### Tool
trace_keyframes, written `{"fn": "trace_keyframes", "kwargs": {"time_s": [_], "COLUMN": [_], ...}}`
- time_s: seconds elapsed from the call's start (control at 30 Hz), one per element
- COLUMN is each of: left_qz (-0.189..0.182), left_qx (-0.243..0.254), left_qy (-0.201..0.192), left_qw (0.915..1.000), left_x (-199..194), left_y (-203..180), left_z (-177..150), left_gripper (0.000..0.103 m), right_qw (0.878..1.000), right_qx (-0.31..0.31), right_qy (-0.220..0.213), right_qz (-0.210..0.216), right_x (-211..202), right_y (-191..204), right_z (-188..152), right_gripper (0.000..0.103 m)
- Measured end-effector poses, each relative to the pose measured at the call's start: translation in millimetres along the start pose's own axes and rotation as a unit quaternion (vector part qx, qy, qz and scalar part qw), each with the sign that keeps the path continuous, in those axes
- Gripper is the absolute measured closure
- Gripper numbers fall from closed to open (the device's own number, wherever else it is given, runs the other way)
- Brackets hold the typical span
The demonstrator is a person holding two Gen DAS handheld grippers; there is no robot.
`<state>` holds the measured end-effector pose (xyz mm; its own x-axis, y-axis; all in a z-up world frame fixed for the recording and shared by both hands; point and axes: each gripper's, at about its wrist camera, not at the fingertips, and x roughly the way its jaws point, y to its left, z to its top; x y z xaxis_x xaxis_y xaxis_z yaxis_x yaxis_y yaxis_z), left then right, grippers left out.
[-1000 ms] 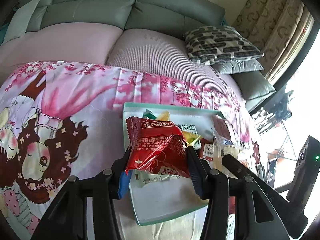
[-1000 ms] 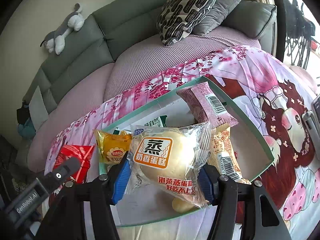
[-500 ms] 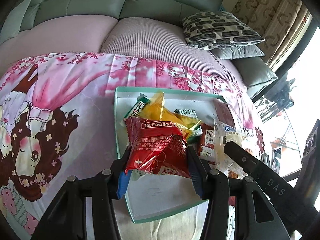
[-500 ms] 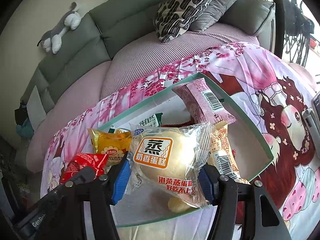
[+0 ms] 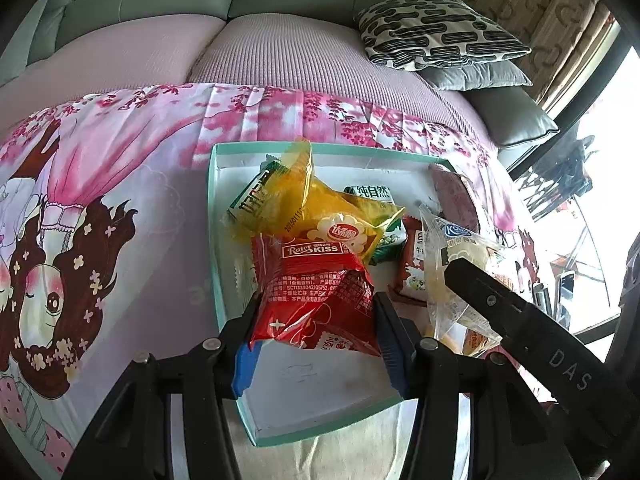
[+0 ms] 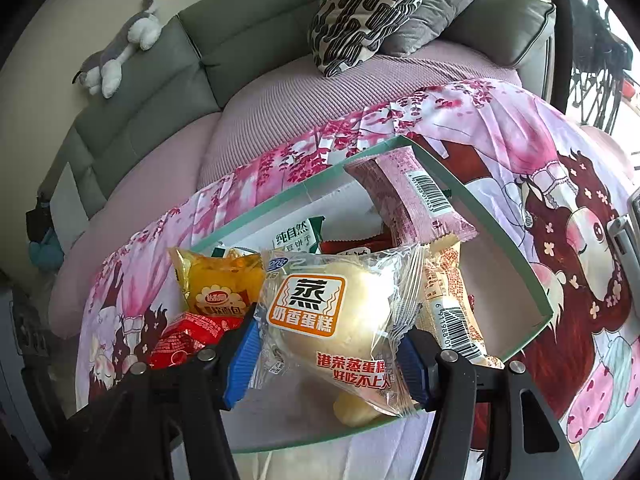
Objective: Organize snacks
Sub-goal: 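Open the left tool dropping the red bag while the right tool releases the steamed cake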
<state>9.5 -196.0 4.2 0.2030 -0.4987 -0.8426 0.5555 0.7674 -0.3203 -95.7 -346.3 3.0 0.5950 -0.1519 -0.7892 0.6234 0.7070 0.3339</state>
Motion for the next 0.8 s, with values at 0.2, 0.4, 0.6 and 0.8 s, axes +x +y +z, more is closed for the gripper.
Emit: {"fn": "trace_keyframes", "kwargs": {"time_s": [0.2, 0.4, 0.6, 0.8], "left_qz": [0.005, -0.005, 0.007, 0.033], "left_qx": [-0.005, -0.004, -0.014, -0.036], "left_qy": [0.004, 0.006, 0.000, -0.020], "left_qw": [1.0000, 1.0000, 0.9999, 0.9986], "left_x": [-2, -2, -7, -17], "left_y": [1, -1, 4, 19], "left_z": [0, 0, 1, 6], "left_gripper": [0.043, 0.043, 0.042, 0.035], "right_qw": [1.000, 1.000, 1.000, 1.000], "right_qx": [0.001, 0.003, 0.005, 0.002], "right_qy": [0.001, -0.003, -0.001, 0.007], "right_qz": [0.001, 0.001, 0.004, -0.001], "right_x": [1, -2, -2, 3], "right_y": [0, -1, -1, 0], "right_z": [0, 1, 1, 0], "right_gripper": [0.037, 0.037, 0.037, 0.035]}}
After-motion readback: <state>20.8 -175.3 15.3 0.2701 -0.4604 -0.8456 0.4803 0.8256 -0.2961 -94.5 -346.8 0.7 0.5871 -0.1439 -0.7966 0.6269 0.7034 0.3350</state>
